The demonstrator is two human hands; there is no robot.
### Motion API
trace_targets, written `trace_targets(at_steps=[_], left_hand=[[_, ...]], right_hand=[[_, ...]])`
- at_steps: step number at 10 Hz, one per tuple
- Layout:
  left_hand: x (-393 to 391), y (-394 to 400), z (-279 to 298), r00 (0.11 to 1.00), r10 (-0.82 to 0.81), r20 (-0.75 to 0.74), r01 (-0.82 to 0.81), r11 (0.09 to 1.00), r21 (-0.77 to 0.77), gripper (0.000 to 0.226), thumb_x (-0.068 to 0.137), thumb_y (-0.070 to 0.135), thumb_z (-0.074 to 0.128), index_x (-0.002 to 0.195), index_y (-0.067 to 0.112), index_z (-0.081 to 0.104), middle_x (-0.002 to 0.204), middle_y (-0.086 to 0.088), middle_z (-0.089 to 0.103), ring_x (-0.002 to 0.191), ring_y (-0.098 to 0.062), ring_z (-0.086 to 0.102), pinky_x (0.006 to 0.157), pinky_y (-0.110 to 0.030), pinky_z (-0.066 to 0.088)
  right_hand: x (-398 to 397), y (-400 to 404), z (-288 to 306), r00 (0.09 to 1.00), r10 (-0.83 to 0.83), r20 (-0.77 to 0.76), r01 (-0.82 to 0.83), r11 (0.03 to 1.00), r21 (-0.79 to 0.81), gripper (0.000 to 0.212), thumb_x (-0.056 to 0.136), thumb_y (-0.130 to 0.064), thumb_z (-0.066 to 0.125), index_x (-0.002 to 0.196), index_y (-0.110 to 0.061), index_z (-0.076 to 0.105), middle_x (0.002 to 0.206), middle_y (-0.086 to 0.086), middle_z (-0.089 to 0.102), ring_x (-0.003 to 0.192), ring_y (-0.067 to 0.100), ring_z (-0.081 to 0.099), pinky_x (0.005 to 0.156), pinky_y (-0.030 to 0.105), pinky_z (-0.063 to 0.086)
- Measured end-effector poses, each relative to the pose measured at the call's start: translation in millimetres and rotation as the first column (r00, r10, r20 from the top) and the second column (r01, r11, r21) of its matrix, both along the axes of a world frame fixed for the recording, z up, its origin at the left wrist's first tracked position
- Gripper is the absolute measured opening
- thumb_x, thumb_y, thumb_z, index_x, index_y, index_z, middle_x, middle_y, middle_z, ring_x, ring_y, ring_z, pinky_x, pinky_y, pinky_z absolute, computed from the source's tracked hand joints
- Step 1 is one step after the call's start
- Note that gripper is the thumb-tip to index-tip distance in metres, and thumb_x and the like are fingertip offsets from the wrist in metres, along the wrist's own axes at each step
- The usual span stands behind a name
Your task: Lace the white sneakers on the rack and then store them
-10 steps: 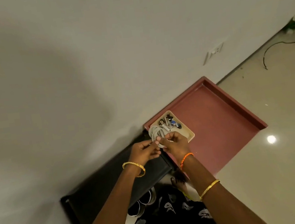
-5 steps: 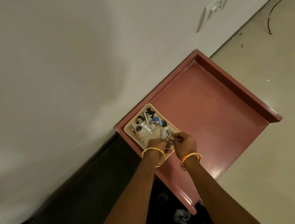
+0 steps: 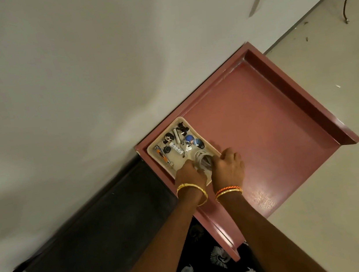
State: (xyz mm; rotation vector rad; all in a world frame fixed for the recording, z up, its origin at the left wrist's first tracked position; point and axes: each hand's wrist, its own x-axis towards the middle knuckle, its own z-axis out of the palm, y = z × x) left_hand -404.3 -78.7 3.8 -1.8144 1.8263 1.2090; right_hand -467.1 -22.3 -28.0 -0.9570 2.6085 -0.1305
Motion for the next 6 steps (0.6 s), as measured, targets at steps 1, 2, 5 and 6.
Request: trace_targets(at_steps=[1,2,5,6], left_hand=[[16.9,4.5,0.2,0.948,-0.275,0.160,0.304,0.931,-0.202,0.031,0.095,0.024,0.050,0.125,0.018,0.052,0.121,-0.006,0.054,0.110,-0.024,0.056,0.082,-0.035,0.048],[26.5,3.8,-10.6,0.906,-0.368,0.207,0.407,0.893,-0.194,0.032,0.094,0.024,0.050,0.126,0.021,0.051,0.125,-0.006,0.047,0.111,-0.024,0.053,0.082,-0.035,0.049],[45.3,5.0,-4.7,0.940,-0.338,0.046,0.335,0.892,-0.303,0.030,0.095,0.023,0.047,0.122,0.011,0.054,0.122,-0.010,0.053,0.108,-0.028,0.055,0.085,-0.037,0.044],[58.9,9.9,12.0,0.955,-0.295,0.019,0.278,0.874,-0.398,0.023,0.095,0.024,0.045,0.110,0.010,0.057,0.113,-0.009,0.058,0.100,-0.028,0.056,0.080,-0.037,0.041]], right_hand=[[-5.9,1.5,-9.8,1.000,-0.019,-0.016,0.018,0.996,-0.091,0.030,0.048,0.010,0.078,0.073,-0.003,0.066,0.071,0.016,0.050,0.063,0.032,0.053,0.052,0.036,0.046],[-9.3,0.0,-14.4,1.000,-0.009,0.007,0.010,0.994,-0.112,0.030,0.047,0.011,0.078,0.070,-0.003,0.067,0.069,0.016,0.050,0.061,0.033,0.053,0.051,0.035,0.046],[-15.1,3.8,1.7,0.996,-0.035,0.079,0.060,0.936,-0.347,0.024,0.080,-0.021,0.056,0.074,-0.001,0.067,0.072,0.015,0.055,0.069,0.033,0.053,0.062,0.032,0.042],[-16.7,1.4,23.2,0.985,-0.025,0.171,0.106,0.866,-0.488,0.027,0.083,-0.023,0.049,0.069,-0.003,0.061,0.068,0.009,0.050,0.064,0.026,0.048,0.059,0.026,0.032]])
